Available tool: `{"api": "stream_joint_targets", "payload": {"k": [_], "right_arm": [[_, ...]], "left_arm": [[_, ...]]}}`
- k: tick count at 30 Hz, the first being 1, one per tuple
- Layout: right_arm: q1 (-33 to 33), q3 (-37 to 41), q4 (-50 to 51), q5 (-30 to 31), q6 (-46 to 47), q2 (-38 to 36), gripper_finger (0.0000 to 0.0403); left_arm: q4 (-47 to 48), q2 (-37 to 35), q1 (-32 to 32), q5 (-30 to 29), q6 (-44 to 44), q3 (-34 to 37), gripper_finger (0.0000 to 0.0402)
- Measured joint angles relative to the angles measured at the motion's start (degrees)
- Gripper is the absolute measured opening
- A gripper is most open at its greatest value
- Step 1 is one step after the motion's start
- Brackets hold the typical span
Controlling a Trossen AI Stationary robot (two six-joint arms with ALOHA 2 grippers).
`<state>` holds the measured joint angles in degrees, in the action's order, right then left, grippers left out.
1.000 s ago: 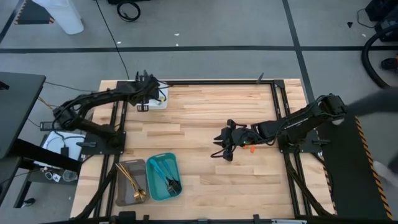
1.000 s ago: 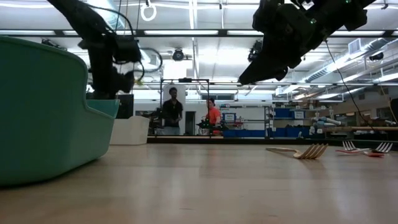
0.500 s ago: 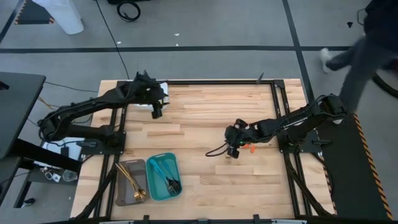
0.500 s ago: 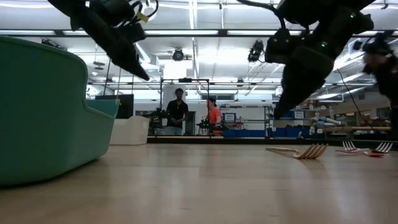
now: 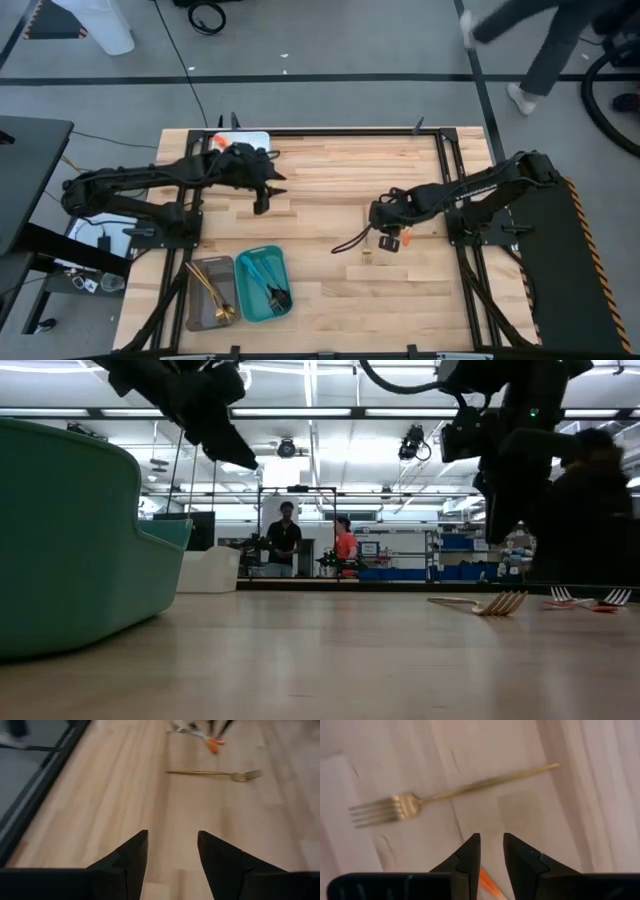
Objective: Sort silverware by color (type)
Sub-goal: Put the orange fork into the white bin
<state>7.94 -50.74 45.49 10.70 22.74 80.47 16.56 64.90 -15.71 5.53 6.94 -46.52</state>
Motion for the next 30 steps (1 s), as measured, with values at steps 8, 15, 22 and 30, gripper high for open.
{"api": "stream_joint_targets", "payload": {"k": [8,15,22,30], "right_arm": [[-4.7,-0.6,6.4,-3.8,-1.9,0.0,0.0145],[-6.5,-0.6,16.7,-6.3,-2.3,0.0,0.0175],[-7.5,-0.6,19.4,-6.1,-4.4,0.0,0.0179],[-7.2,3.4,14.5,-6.5,-7.7,0.0,0.0162]], "left_arm": [[-8.1,0.0,8.1,-0.2,-6.7,0.0,0.0180],[-10.6,0.0,13.6,-0.3,-9.4,0.0,0.0180],[-12.2,0.0,16.4,-2.9,-9.3,0.0,0.0180],[-13.5,0.0,18.0,-3.0,-9.3,0.0,0.0180]]}}
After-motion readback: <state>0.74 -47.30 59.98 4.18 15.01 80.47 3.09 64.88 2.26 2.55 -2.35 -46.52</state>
